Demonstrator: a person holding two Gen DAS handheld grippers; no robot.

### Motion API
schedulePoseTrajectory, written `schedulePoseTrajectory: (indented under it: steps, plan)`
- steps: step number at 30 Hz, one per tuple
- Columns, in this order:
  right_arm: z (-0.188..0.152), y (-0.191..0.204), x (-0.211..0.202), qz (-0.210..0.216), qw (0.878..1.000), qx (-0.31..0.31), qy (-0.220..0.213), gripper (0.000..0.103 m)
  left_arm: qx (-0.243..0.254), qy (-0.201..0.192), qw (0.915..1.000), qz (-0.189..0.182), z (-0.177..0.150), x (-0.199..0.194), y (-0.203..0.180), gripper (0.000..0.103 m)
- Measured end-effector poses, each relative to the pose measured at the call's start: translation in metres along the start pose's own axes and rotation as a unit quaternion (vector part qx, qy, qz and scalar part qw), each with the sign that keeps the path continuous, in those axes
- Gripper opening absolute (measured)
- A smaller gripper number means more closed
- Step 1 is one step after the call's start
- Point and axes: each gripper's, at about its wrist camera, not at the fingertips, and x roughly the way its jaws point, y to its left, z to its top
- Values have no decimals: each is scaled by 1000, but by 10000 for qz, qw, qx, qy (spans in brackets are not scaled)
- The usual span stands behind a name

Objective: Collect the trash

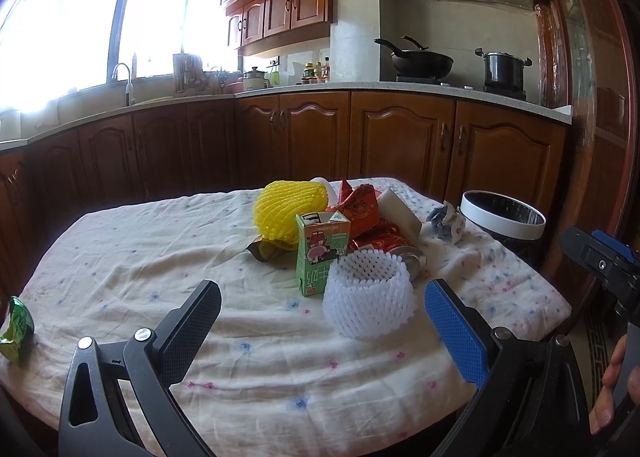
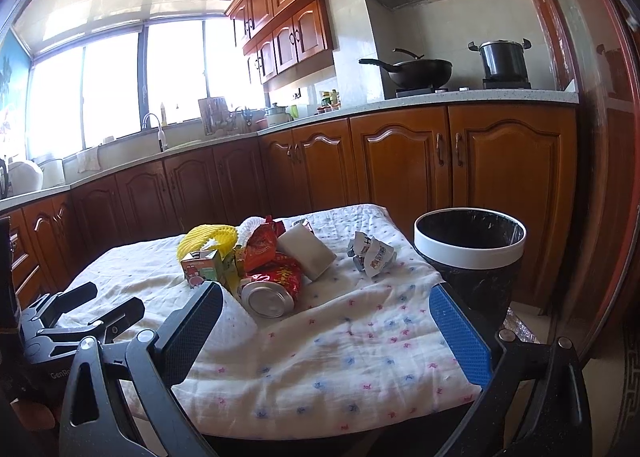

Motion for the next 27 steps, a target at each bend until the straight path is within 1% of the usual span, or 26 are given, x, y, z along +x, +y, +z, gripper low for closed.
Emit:
schedulePoseTrajectory:
  steps: [19,22,27]
  plan:
    - [-2,-17,18,63,9994,240,243,103,20,317,9995,-79,1,24,-4,102]
    - [-1,-21,22,89,9990,295,325,103,3,421,9990,-127,2,30,-3,102]
    - [0,-28,33,175,9978,416,484,103,-49,764,9966,-318,6,50,-3,102]
